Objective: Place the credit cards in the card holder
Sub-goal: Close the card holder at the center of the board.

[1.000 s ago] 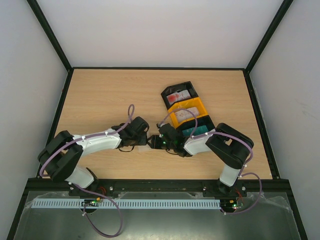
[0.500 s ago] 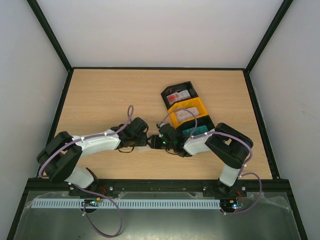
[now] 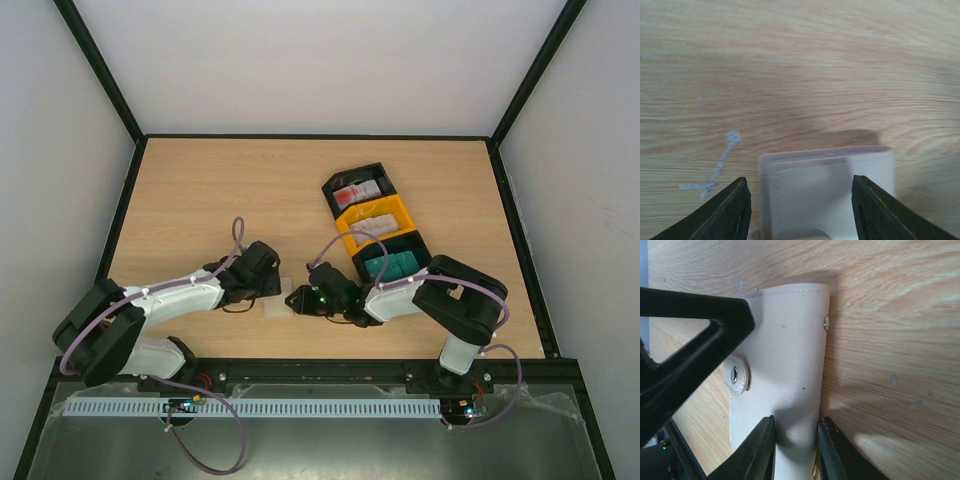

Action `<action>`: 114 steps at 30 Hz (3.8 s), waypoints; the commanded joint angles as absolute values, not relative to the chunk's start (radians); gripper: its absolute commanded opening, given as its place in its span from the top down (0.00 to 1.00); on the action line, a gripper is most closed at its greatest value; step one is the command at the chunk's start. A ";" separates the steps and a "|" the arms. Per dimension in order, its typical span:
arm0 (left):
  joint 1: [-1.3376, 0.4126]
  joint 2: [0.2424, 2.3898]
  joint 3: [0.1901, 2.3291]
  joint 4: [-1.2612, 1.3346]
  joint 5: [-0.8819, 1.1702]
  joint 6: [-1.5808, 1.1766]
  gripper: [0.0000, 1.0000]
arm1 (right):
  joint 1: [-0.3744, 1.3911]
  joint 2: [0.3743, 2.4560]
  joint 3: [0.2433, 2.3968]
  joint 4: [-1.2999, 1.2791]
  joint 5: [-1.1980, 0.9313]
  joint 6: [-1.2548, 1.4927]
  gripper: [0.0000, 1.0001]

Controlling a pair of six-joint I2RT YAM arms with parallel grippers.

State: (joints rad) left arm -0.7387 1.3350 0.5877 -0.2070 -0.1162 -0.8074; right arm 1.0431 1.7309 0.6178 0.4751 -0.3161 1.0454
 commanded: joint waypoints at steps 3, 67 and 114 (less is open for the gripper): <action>-0.683 1.390 0.566 -0.162 -0.075 -0.802 0.43 | 1.051 1.751 0.644 0.348 -0.284 1.088 0.69; -1.030 1.306 0.443 -0.212 -0.227 -0.996 0.51 | 0.804 1.897 0.924 -0.034 -0.238 0.583 0.58; -0.656 1.354 0.250 0.374 0.223 -0.899 0.65 | 1.153 1.751 1.089 -0.520 0.215 0.802 0.45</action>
